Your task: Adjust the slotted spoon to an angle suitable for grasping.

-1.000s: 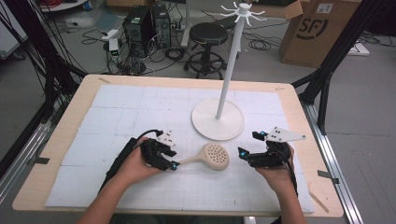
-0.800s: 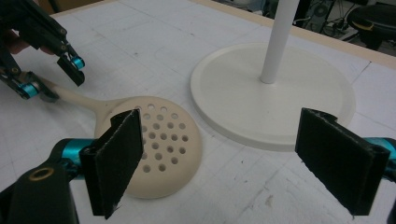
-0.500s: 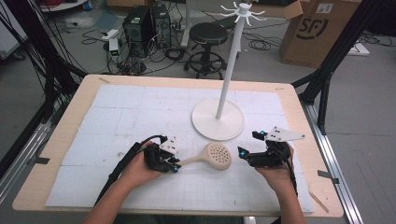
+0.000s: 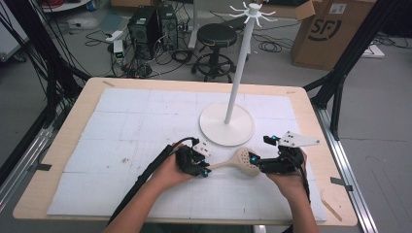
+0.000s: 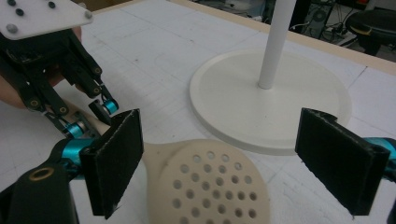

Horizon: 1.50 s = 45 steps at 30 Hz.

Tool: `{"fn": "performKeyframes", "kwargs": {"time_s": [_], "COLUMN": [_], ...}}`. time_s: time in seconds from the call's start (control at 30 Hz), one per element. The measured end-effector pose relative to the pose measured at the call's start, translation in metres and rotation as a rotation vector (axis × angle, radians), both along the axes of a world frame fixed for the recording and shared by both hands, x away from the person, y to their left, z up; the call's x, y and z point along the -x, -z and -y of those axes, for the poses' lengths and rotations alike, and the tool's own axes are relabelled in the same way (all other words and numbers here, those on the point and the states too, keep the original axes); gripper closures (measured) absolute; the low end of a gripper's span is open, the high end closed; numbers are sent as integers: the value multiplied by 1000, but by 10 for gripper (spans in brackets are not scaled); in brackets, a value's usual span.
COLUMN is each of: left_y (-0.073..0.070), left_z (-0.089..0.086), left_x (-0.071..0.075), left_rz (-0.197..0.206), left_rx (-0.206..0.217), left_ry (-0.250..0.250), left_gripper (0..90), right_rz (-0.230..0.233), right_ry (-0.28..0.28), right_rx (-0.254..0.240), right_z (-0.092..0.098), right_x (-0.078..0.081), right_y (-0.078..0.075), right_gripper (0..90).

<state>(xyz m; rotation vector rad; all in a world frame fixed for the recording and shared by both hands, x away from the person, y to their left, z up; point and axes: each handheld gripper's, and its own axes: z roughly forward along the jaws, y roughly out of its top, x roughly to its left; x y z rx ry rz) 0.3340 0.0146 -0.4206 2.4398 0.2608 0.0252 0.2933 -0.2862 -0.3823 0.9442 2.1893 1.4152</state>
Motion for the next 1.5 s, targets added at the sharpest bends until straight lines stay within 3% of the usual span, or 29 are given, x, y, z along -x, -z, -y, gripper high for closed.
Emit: {"fn": "performKeyframes", "kwargs": {"time_s": [0.13,0.2,0.23,0.3,0.53,0.6,0.77,0.8,0.83,0.9,0.97,1.23,1.5], "left_y": [1,0,0,0,1,0,4,4,8,7,7,8,8], "left_z": [12,12,12,8,-30,-44,-55,-55,-56,-55,-52,-34,-14], "left_x": [1,1,1,1,7,10,21,21,23,24,23,13,3], "left_rz": [4,11,26,16,8,2,1,1,26,40,55,35,31], "left_rx": [2,21,9,-1,-14,-10,-11,-11,-30,-22,-24,2,-2], "left_ry": [10,4,-5,-30,-89,-95,-87,-87,-77,-59,-49,-43,-32], "left_gripper": [753,675,675,601,497,490,518,551,598,680,683,683,676], "right_rz": [3,2,0,7,9,3,4,3,0,2,1,-1,-3], "right_ry": [-1,-1,0,3,3,4,5,7,6,6,5,-2,-1], "right_rx": [-3,-5,-6,-4,-2,-1,3,2,5,6,8,13,8], "right_z": [1,1,2,2,4,4,3,3,3,2,2,0,0], "right_x": [-1,0,0,0,1,1,1,1,1,0,1,-1,-1], "right_y": [0,0,0,0,0,0,0,1,1,1,1,2,2], "right_gripper": [142,142,142,142,142,142,142,142,142,142,142,142,142]}}
